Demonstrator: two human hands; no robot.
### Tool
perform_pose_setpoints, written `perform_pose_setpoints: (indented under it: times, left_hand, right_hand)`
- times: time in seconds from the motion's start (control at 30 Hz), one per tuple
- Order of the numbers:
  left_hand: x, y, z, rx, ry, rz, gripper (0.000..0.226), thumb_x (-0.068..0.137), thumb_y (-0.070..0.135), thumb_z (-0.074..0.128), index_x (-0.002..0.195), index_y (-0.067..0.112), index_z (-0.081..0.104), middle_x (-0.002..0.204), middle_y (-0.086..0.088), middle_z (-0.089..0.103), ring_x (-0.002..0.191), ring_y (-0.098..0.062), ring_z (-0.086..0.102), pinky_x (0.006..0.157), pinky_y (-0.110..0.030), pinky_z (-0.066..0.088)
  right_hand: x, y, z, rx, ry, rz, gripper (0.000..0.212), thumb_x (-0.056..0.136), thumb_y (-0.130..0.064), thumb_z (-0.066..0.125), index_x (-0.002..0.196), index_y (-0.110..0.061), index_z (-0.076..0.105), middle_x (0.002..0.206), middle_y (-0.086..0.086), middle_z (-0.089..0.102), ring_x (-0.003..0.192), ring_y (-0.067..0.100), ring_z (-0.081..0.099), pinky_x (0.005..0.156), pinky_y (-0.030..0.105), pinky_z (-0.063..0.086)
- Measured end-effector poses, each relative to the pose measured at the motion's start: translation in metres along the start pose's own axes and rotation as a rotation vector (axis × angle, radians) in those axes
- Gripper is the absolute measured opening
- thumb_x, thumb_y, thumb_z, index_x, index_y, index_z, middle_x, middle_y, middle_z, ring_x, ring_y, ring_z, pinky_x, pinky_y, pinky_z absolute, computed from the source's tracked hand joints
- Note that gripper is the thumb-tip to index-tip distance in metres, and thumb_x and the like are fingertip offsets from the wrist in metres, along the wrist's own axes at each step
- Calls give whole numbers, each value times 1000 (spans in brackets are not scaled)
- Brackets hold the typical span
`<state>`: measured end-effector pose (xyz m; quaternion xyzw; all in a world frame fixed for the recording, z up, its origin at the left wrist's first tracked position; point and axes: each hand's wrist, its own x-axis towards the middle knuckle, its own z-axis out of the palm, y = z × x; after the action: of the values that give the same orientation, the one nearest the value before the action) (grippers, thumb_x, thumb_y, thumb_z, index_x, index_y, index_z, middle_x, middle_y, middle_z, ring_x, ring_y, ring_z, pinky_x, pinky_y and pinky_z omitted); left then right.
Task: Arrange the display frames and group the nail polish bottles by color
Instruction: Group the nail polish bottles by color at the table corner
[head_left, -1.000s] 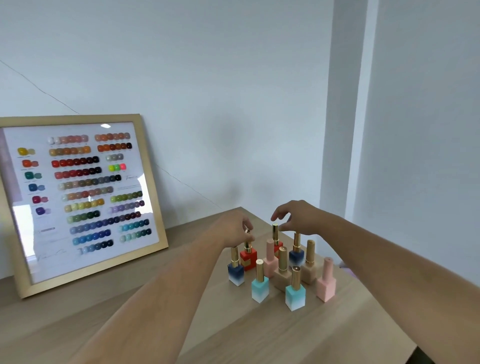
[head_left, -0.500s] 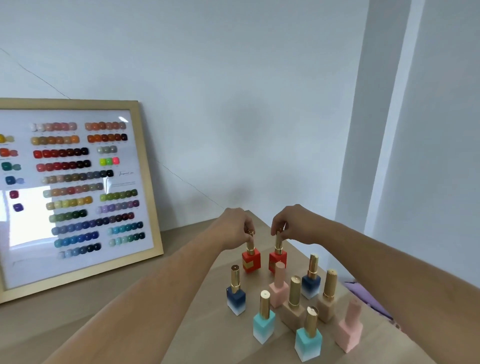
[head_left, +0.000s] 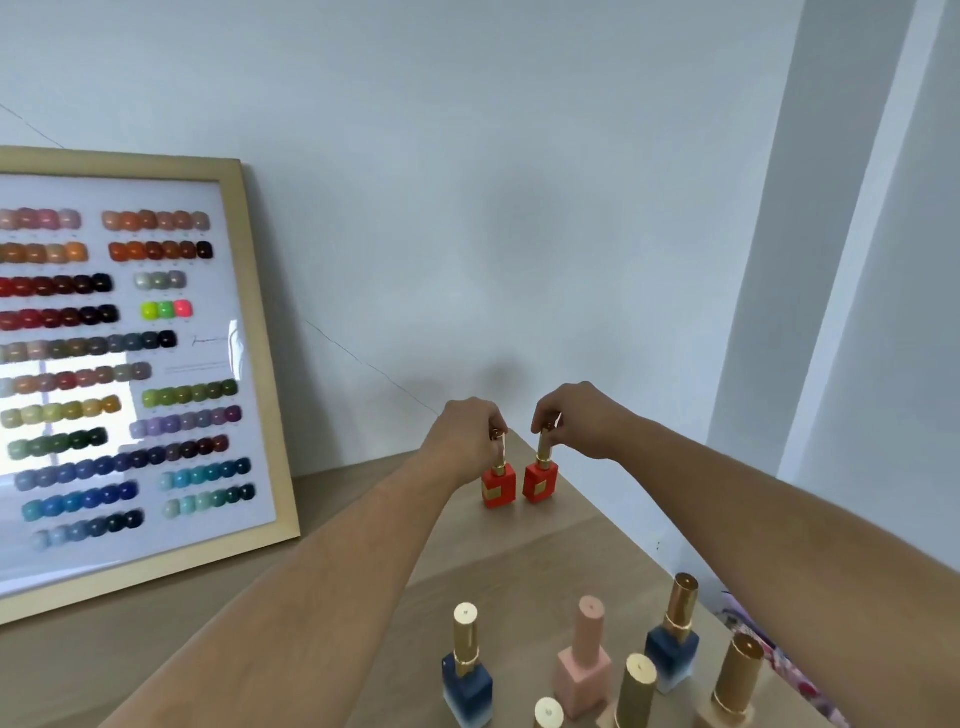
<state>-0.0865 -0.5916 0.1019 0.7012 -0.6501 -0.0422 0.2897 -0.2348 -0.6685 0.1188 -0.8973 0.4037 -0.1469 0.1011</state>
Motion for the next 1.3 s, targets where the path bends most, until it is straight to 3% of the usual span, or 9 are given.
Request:
perform_pose_setpoints:
  times: [0.23,0.37,0.6,0.8,1.03,1.17,1.3]
  left_hand:
    - [13,9,19,-56,23,6,25,84,4,58,107,10,66,108,-8,66,99,-21,61,85,-28,49]
    - [17,14,27,-72,39,5,25,85,5,57,108,9,66,108,-9,67,99,-22,61,85,-29,49]
    - [16,13,32,-124,63,-11,25,85,5,58,109,9,66,107,-10,68,97,-22,63,90,-35,51]
    - [17,13,32,-143,62,-24,26,85,6,60,110,10,65,110,-10,67,99,-22,63,90,-33,50]
    - [9,8,19,-160,23,-16,39,83,17,66,120,25,57,112,-2,60,96,-18,58,83,-28,46]
    - [-14,8,-9,-186,-26,54,25,82,26,68,106,30,62,103,8,59,85,-6,58,70,-18,41]
    - [-56,8,-45,-192,-237,154,10,79,39,68,89,40,67,88,17,65,77,3,59,66,-14,41]
  right_hand:
    - [6,14,3,6,25,19,20,83,-9,64,103,-11,68,106,5,64,85,13,54,61,16,38]
    - [7,17,8,47,72,25,20,83,-8,63,102,-10,68,106,7,66,88,16,58,72,22,41]
    - [6,21,13,93,112,26,20,82,-6,64,101,-9,68,104,7,67,82,13,56,75,23,43]
    - [5,22,15,119,128,39,23,82,-4,63,104,-11,66,108,8,66,93,19,61,77,25,45]
    - [-11,22,5,161,113,81,34,80,-21,70,112,-21,60,113,2,60,99,18,58,86,35,51]
    - [-41,13,-14,197,142,52,23,80,-27,69,103,-24,64,103,-4,61,88,11,59,75,24,47]
    - [-86,-4,-38,204,27,-11,5,81,-32,67,86,-30,67,87,-14,66,77,-7,58,65,13,43]
